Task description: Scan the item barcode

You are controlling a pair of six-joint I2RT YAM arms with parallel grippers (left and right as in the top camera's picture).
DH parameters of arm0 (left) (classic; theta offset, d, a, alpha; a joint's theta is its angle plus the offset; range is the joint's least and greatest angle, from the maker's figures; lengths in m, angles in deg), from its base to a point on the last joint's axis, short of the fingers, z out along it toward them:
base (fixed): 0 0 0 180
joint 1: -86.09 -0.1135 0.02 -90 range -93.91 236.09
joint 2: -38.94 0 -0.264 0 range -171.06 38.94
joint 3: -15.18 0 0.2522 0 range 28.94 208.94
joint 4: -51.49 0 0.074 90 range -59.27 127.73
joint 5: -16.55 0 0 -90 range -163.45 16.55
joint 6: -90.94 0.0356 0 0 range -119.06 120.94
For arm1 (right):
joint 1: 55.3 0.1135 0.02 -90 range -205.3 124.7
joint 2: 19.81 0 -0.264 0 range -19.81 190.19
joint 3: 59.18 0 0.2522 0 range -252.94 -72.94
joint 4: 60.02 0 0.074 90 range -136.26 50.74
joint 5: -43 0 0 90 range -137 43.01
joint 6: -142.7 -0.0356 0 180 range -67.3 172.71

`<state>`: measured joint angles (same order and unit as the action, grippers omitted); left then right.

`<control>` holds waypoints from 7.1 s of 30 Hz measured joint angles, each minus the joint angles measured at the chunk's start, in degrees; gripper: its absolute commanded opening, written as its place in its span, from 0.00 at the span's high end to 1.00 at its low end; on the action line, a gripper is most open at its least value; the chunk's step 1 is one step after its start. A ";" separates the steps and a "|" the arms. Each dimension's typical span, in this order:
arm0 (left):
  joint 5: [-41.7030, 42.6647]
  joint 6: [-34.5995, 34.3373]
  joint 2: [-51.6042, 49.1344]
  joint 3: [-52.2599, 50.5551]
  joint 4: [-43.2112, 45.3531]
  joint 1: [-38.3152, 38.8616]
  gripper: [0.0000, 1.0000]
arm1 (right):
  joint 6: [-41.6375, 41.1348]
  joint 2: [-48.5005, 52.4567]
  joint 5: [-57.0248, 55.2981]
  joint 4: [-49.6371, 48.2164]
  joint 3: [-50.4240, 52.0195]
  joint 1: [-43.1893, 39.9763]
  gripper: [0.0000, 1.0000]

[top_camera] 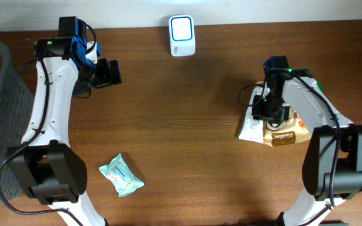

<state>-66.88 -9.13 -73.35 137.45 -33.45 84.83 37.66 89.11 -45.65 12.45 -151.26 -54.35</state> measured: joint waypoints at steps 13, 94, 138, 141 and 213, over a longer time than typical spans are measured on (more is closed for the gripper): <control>0.35 0.00 0.00 -0.02 0.13 0.00 0.01 | 11.65 -2.05 32.11 0.26 -8.66 27.80 0.42; 17.88 -15.54 -0.42 -35.12 31.36 20.81 1.00 | 11.80 13.18 42.77 -8.98 -2.03 14.10 0.75; 8.20 -5.97 3.82 -23.54 13.68 -3.69 0.01 | 6.73 -5.73 -32.70 -8.79 -5.90 39.23 0.96; 4.98 -5.95 3.82 -23.54 13.70 -3.69 0.01 | 7.85 7.63 -55.39 -9.33 -5.88 43.95 0.96; 12.72 3.39 3.82 -23.76 15.30 13.42 1.00 | 7.72 -2.84 13.38 19.58 -34.21 7.26 0.62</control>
<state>-54.16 -5.74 -69.52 113.69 -18.15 98.25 45.37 86.27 -32.27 32.04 -185.47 -47.09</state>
